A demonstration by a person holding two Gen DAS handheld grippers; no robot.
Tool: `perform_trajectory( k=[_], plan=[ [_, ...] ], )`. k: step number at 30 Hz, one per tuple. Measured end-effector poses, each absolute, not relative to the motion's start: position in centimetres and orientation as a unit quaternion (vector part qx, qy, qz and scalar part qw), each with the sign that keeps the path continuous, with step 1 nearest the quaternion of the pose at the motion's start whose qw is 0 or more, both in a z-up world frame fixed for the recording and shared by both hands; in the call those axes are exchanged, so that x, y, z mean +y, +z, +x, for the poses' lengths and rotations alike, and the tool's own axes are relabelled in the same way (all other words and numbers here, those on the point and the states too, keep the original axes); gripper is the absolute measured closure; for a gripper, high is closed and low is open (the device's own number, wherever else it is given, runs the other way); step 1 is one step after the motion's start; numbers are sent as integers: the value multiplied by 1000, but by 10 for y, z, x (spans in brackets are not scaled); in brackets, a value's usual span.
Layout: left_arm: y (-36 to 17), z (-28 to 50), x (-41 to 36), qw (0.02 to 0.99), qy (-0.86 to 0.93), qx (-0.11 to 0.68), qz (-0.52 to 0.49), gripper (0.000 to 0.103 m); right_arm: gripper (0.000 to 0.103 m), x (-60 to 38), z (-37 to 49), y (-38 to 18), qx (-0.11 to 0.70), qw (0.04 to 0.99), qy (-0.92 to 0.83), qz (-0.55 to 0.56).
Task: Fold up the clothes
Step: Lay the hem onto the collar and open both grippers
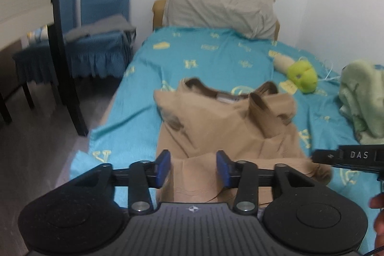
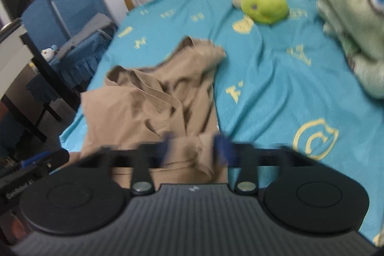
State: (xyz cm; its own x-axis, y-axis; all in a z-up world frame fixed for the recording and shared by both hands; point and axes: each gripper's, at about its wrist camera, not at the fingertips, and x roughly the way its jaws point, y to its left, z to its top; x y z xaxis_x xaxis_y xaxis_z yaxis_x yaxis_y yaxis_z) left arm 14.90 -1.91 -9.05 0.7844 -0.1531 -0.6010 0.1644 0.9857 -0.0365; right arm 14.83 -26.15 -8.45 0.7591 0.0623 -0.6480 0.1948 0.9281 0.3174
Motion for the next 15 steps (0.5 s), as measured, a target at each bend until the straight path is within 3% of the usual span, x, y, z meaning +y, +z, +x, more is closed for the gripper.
perform_trajectory(
  k=[1, 6, 15],
  plan=[
    [-85, 143, -20, 947, -83, 310, 12, 33, 9, -259, 142, -79, 332, 925, -34, 180],
    [-63, 109, -20, 956, -77, 282, 25, 2, 11, -249, 113, -54, 306, 939, -21, 159],
    [-39, 52, -14, 963, -70, 261, 21, 0, 11, -231, 62, -31, 264, 955, -13, 135]
  ],
)
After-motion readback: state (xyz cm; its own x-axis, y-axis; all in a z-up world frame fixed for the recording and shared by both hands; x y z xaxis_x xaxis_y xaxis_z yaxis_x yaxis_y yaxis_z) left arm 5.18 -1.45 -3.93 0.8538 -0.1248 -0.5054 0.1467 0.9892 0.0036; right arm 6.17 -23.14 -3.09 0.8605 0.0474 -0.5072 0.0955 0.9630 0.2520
